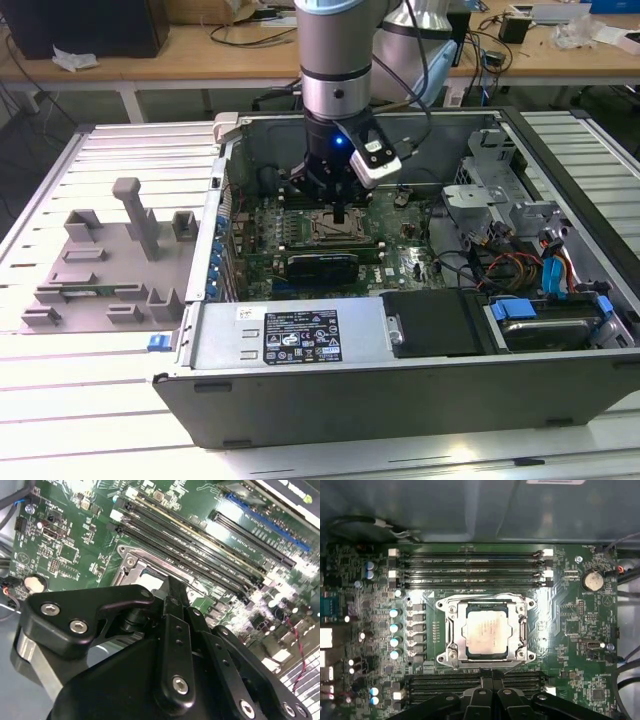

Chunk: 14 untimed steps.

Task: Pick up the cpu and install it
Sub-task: 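Install the second cpu locking lever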

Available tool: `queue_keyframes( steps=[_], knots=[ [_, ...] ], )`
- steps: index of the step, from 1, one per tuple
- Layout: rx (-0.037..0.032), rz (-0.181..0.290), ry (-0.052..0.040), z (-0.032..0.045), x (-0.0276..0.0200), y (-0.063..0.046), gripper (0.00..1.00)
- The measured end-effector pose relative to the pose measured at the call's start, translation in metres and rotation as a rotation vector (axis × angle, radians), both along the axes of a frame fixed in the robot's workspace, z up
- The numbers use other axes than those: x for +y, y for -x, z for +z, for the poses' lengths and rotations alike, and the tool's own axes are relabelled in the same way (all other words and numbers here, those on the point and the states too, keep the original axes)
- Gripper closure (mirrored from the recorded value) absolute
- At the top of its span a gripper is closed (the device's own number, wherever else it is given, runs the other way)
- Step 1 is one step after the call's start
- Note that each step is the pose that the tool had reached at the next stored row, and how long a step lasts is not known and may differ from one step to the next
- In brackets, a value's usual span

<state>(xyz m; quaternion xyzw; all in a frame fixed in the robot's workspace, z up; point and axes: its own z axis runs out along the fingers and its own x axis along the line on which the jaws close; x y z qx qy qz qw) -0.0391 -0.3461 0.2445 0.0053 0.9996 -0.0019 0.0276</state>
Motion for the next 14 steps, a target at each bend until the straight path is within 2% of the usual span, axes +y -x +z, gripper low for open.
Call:
queue_keyframes(
  steps=[4,8,12,14],
  knots=[
    [0.0000,0.038,0.0002,-0.0019,-0.0027,0.0002,0.89],
    [0.0001,0.039,0.0002,-0.0022,-0.0033,0.0002,0.89],
    [0.0000,0.039,-0.0011,-0.0022,-0.0081,0.0010,0.89],
    [-0.0001,0.039,-0.0016,-0.0030,-0.0086,0.0017,0.89]
  ],
)
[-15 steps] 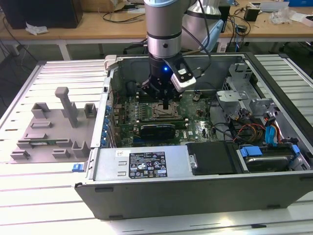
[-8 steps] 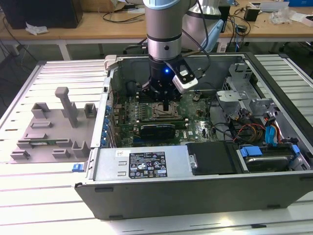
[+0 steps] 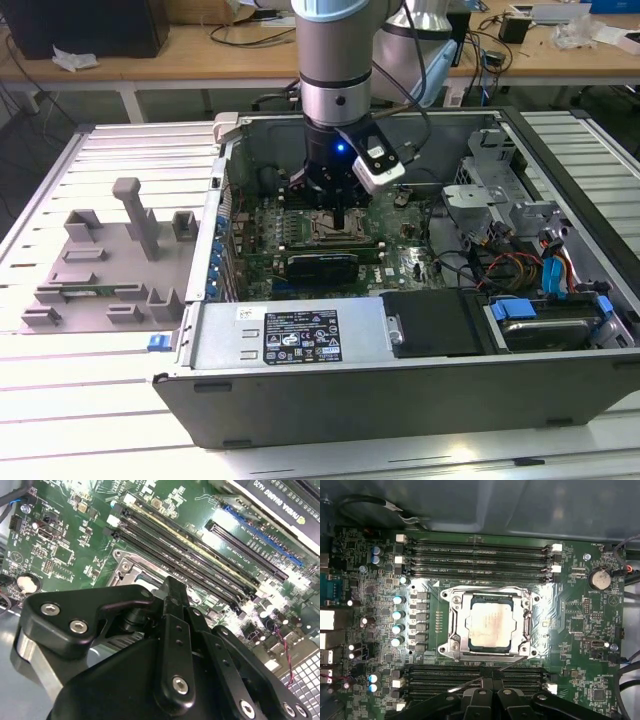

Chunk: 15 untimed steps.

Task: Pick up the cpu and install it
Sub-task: 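Install the second cpu locking lever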

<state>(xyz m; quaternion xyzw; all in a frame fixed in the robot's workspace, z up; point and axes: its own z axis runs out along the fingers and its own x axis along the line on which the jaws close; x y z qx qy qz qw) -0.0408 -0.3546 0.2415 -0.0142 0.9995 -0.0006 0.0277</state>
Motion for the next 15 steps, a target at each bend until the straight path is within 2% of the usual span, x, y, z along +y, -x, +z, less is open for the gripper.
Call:
queue_keyframes(
  steps=[3,8,15],
  knots=[
    [-0.0011,0.000,-0.0015,-0.0031,-0.0002,0.003,0.89],
    [-0.0013,0.000,-0.0019,-0.0033,-0.0002,0.003,0.89],
    [-0.0105,0.000,-0.0110,-0.0071,-0.0002,0.011,0.89]
  ],
)
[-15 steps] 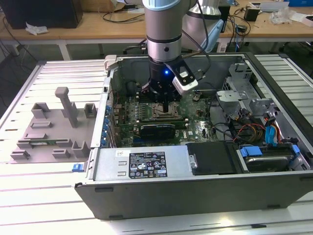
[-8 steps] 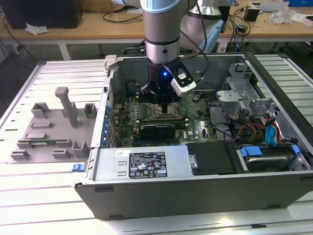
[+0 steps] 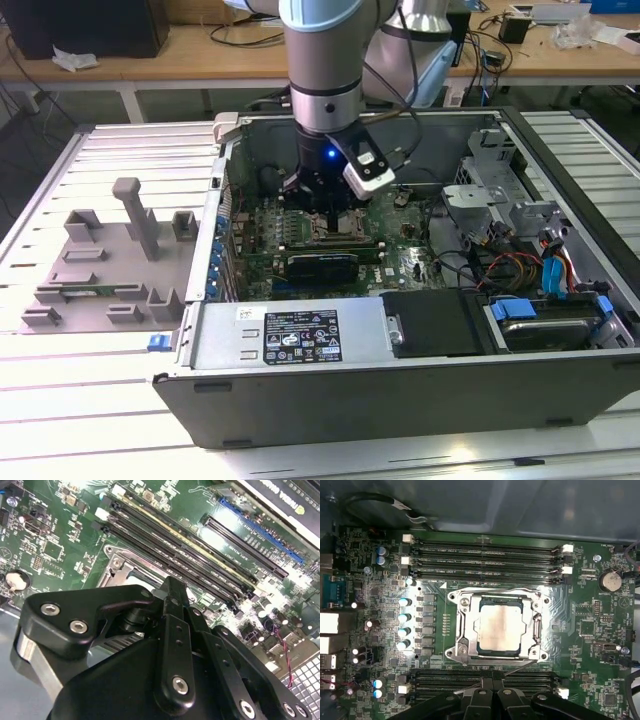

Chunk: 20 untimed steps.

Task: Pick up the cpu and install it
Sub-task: 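Install the second cpu locking lever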

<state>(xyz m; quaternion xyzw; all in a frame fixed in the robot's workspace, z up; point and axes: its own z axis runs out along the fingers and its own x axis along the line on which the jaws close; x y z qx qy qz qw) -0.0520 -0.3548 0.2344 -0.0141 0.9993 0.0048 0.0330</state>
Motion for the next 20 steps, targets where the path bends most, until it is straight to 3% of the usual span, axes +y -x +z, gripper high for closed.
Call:
queue_keyframes(
  steps=[5,16,20],
  knots=[
    [-0.0059,0.000,-0.0079,-0.0028,0.0000,0.009,0.89],
    [-0.0060,0.000,-0.0269,-0.0082,-0.0016,0.014,0.89],
    [-0.0062,0.000,-0.0415,-0.0098,-0.0052,0.019,0.89]
  ],
)
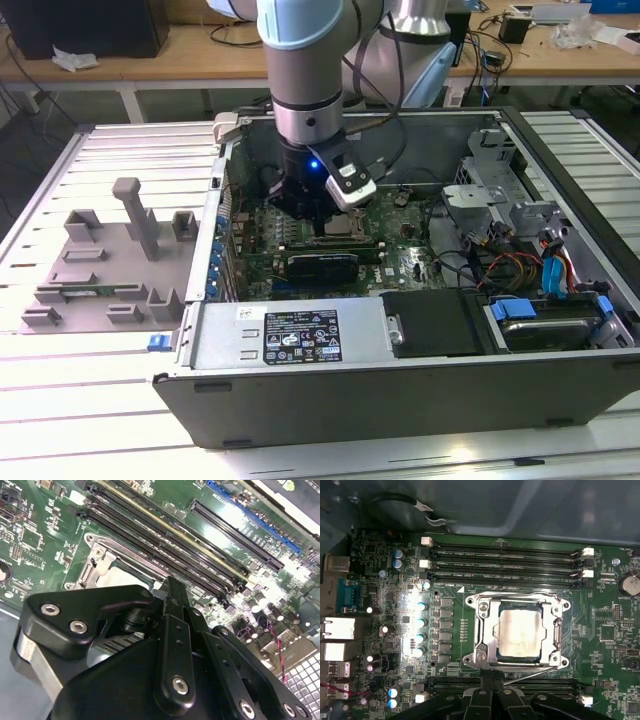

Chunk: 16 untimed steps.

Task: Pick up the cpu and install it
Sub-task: 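Install the second cpu locking lever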

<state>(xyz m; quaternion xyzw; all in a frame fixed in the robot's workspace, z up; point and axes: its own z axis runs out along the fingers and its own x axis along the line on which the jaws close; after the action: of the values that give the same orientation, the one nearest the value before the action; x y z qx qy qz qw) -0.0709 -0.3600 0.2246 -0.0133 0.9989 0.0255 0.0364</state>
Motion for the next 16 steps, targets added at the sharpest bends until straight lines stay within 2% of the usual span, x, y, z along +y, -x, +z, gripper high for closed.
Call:
queue_keyframes(
  steps=[3,7,8,11,14,16],
  knots=[
    [-0.0007,0.000,-0.0100,-0.0015,-0.0021,0.002,0.89],
    [-0.0008,0.000,-0.0265,-0.0027,-0.0073,0.003,0.89],
    [-0.0008,0.000,-0.0378,-0.0033,-0.0107,0.003,0.89],
    [-0.0008,0.000,-0.0574,-0.0045,-0.0163,0.004,0.89],
    [-0.0008,0.000,-0.0686,-0.0069,-0.0178,0.005,0.89],
    [-0.0009,0.000,-0.0792,-0.0091,-0.0184,0.006,0.89]
  ],
)
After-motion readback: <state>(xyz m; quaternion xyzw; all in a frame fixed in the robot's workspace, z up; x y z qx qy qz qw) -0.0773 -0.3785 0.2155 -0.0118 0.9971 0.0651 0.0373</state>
